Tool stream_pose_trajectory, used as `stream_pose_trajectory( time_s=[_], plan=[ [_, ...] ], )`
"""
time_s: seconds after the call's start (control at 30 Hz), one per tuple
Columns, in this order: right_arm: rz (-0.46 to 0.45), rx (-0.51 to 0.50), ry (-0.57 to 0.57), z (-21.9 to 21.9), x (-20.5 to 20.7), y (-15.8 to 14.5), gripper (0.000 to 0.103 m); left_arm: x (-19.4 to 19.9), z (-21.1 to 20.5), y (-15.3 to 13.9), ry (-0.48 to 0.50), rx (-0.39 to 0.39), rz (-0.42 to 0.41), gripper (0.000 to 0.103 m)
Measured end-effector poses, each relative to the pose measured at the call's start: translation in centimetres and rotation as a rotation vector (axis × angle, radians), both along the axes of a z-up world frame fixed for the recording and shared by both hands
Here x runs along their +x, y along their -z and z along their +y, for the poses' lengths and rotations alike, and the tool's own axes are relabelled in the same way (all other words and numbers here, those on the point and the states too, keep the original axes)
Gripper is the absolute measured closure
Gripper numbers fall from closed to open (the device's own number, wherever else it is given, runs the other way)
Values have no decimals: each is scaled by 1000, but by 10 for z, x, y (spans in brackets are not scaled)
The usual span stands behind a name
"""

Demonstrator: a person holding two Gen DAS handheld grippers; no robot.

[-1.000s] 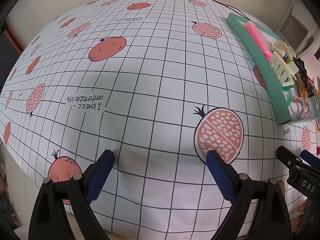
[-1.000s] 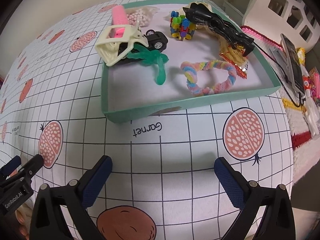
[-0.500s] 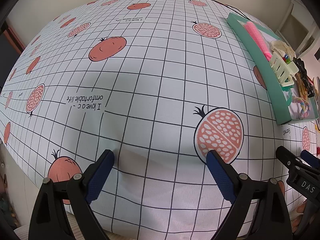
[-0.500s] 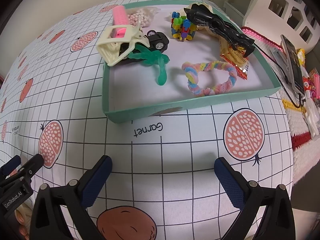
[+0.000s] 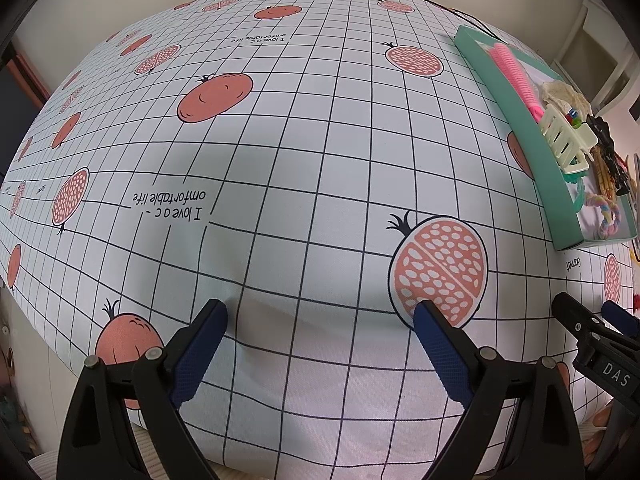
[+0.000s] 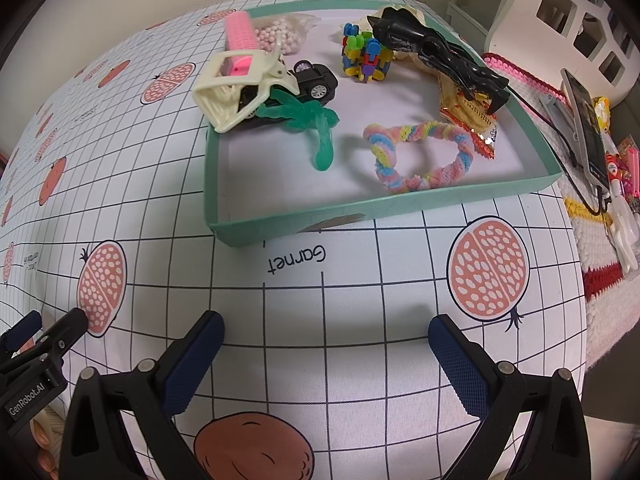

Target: Organize objects

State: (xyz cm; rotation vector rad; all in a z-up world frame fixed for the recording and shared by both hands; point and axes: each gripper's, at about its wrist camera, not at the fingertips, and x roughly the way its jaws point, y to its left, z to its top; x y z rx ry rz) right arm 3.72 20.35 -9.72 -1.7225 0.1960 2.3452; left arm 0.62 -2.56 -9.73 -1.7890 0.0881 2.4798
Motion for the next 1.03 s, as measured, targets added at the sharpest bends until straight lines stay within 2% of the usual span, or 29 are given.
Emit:
stream_pose_trajectory(
  time_s=[1.03],
  plan=[
    [3,0,-3,1,-2,1,0,-1,-2,0,3,1,-2,8]
  ],
)
